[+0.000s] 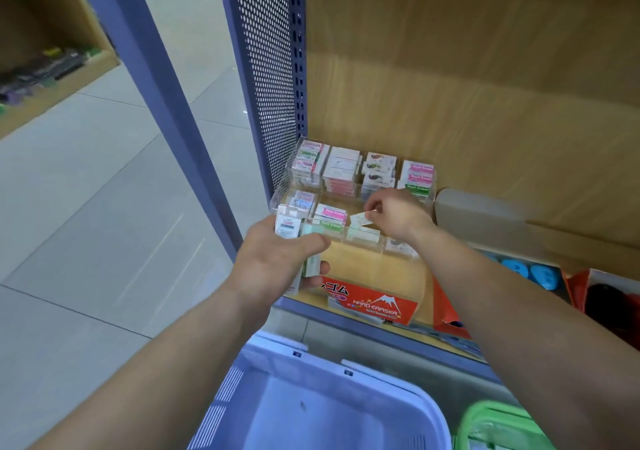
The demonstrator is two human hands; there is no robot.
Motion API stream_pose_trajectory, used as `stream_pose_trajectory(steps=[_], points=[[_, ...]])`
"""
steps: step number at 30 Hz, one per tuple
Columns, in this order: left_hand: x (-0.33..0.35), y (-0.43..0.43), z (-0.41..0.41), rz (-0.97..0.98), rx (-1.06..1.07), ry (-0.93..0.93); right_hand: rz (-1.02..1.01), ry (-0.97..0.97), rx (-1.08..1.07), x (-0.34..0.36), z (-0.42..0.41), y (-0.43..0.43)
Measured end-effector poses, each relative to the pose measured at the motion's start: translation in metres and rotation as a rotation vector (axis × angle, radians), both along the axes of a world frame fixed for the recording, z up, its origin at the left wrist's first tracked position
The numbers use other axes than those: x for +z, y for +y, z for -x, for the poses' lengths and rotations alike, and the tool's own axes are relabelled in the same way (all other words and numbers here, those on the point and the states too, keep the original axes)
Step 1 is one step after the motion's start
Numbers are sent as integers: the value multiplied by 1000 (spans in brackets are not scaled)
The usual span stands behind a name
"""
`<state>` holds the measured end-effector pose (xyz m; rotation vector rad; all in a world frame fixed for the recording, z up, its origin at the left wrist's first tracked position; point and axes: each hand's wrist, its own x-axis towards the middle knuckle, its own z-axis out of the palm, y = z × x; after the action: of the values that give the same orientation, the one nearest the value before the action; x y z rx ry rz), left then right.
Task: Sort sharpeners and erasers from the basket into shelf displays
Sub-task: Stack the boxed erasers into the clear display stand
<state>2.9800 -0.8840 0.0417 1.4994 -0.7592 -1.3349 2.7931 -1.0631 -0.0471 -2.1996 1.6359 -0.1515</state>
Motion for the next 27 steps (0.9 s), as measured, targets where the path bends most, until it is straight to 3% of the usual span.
stream_pose_trajectory(steps=[5,11,16,27], points=[[-2,0,0,-31,12,137,-60,140,67,3,-1,0],[-3,1,-1,-39,22,178,79,-344,-53,37,4,51],[2,6,3,-13,-57,98,-334,-945,52,84,-12,119],[16,16,13,53,-138,177,-598,-1117,61,100,5,126]])
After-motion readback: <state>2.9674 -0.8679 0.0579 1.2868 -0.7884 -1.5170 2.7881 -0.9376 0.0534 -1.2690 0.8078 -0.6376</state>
